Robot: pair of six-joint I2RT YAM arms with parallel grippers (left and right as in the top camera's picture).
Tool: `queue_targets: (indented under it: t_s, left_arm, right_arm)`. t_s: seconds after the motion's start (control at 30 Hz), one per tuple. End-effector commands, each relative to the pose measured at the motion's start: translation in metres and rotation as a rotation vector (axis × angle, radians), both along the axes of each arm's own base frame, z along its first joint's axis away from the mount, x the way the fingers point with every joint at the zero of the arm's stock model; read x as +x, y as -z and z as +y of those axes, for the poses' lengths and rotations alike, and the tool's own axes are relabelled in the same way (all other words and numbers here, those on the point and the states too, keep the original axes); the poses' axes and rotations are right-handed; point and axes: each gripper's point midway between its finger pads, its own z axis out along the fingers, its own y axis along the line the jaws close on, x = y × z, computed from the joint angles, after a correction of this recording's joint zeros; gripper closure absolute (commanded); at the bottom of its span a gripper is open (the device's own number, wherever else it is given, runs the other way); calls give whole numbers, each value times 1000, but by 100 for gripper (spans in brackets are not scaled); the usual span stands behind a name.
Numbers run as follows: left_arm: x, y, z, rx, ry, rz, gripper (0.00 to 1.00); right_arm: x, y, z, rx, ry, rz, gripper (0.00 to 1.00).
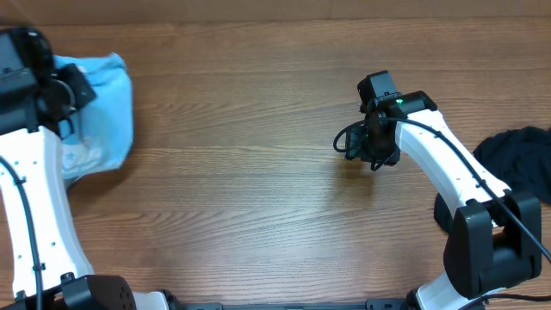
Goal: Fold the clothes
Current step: 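Carry the bundle left and place it on the clothes stack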
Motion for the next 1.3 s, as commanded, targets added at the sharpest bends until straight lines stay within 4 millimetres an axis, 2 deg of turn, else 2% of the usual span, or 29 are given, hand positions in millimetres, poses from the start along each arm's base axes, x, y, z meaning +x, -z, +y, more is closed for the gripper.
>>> queue_targets:
  t_s: [0.0, 0.07, 0.13, 0.17, 0.23, 0.43, 0.47, 0.5, 0.7, 0.73, 0.77, 0.8, 0.83, 0.87, 0.9, 0.93, 1.03, 1.1, 1.17, 1.2, 1.23, 1.27]
  left_arm:
    - [0, -26, 33, 35, -94, -103, 96]
    - [4, -28, 48, 45, -118, -128, 96]
    - [9, -21, 62, 48, -142, -131, 95]
    - [14, -13, 70, 46, -152, -125, 93]
    - [23, 2, 84, 45, -171, -115, 82]
    - [40, 37, 124, 44, -222, -112, 81]
    - [42, 41, 130, 46, -229, -115, 78]
    - [46, 46, 138, 50, -239, -122, 70]
    - [54, 65, 162, 63, -269, -133, 69]
    - [54, 64, 167, 67, -276, -145, 68]
    - [52, 61, 173, 75, -287, -156, 60]
    - [50, 60, 177, 78, -296, -160, 47]
    - [45, 57, 184, 76, -307, -163, 24]
    - [42, 56, 187, 70, -311, -163, 18]
    - [37, 54, 191, 53, -312, -164, 4]
    - [35, 51, 192, 38, -308, -167, 0]
    - [23, 34, 196, 7, -311, -160, 0]
    - [19, 14, 193, 28, -293, -168, 0]
    - [20, -11, 179, 46, -228, -193, 0]
    - [22, -23, 163, 34, -166, -212, 0]
    - [23, -29, 152, 22, -117, -224, 8]
    - [24, -33, 136, 2, -43, -228, 21]
  right_arm:
    - [3, -9, -1, 3, -1, -28, 39]
    - [3, -9, -1, 3, -1, -28, 40]
    - [3, -9, -1, 3, -1, -27, 39]
    - [3, -9, -1, 3, -1, -27, 39]
    - [3, -9, -1, 2, -1, -26, 39]
    - [0, -9, -1, -1, -1, -16, 39]
    - [0, -9, -1, 0, -1, -16, 40]
    - [1, -9, -1, 0, -1, -19, 39]
    - [3, -9, -1, 3, -1, -28, 39]
    - [3, -9, -1, 3, -1, -28, 40]
    - [3, -9, -1, 3, -1, -28, 40]
    - [3, -9, -1, 3, -1, -28, 40]
    - [3, -9, -1, 3, -1, -28, 39]
    - [3, -9, -1, 3, -1, -28, 39]
    - [3, -9, -1, 3, -1, -28, 39]
    - [3, -9, -1, 3, -1, -28, 39]
    - [3, -9, -1, 3, -2, -27, 39]
    - [3, -9, -1, 3, -1, -27, 39]
    - [3, -9, -1, 3, -1, -28, 38]
    - [3, -9, -1, 3, -2, -28, 38]
    - [3, -9, -1, 3, -1, -28, 38]
    - [3, -9, -1, 3, -1, -28, 38]
